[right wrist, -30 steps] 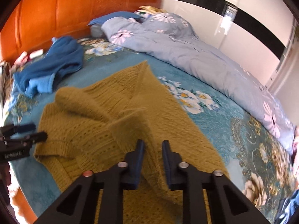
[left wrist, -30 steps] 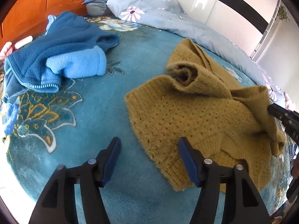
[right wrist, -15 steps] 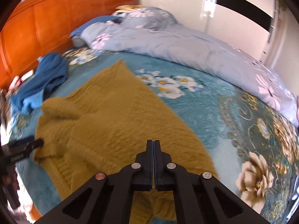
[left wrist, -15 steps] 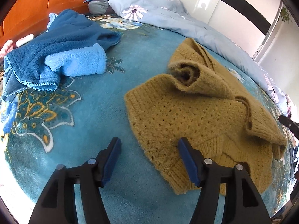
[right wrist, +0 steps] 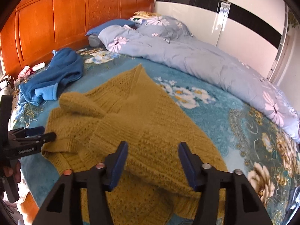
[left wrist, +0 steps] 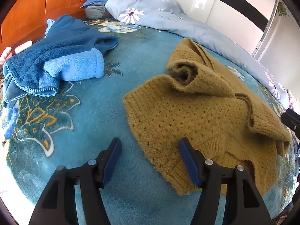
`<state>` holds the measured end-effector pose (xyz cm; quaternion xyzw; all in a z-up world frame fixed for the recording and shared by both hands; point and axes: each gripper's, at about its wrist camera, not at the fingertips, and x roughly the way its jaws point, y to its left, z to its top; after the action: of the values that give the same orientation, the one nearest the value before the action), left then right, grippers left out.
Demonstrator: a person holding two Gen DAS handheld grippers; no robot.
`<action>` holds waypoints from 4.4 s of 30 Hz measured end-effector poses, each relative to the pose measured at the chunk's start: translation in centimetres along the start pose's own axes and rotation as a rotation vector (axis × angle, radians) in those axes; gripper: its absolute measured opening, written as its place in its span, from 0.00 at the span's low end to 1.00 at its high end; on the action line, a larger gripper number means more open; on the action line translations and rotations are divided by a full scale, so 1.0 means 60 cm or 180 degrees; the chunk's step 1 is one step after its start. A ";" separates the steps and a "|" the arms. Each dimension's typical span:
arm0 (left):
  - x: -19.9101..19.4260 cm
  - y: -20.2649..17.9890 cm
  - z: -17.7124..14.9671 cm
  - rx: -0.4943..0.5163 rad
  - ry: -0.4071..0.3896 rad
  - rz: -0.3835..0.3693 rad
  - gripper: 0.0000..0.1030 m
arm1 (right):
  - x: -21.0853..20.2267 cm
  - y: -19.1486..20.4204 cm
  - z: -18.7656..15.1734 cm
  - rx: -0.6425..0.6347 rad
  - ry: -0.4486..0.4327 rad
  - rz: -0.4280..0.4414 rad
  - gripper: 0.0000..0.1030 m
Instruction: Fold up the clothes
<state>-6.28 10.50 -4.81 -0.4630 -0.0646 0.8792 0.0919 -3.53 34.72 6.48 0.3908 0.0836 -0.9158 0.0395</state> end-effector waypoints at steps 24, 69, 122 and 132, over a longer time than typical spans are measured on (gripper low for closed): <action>-0.006 -0.009 -0.009 0.0042 -0.0086 -0.0019 0.64 | 0.000 0.015 -0.003 -0.0228 -0.0070 0.0025 1.00; -0.008 -0.027 0.003 0.0123 -0.0013 -0.0052 0.64 | -0.019 -0.176 0.018 0.0610 -0.0142 -0.0373 0.10; 0.060 -0.088 0.058 -0.0302 0.0395 -0.0742 0.57 | 0.202 -0.458 -0.015 0.1398 0.0810 0.0029 0.54; 0.059 -0.099 0.062 -0.0267 0.0359 -0.0703 0.17 | 0.200 -0.438 -0.010 0.1234 0.0836 0.0149 0.00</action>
<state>-10.71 16.98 -4.41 -0.5052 -0.1467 0.8328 0.1721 -14.99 60.55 0.62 0.5088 -0.0985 -0.8549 -0.0263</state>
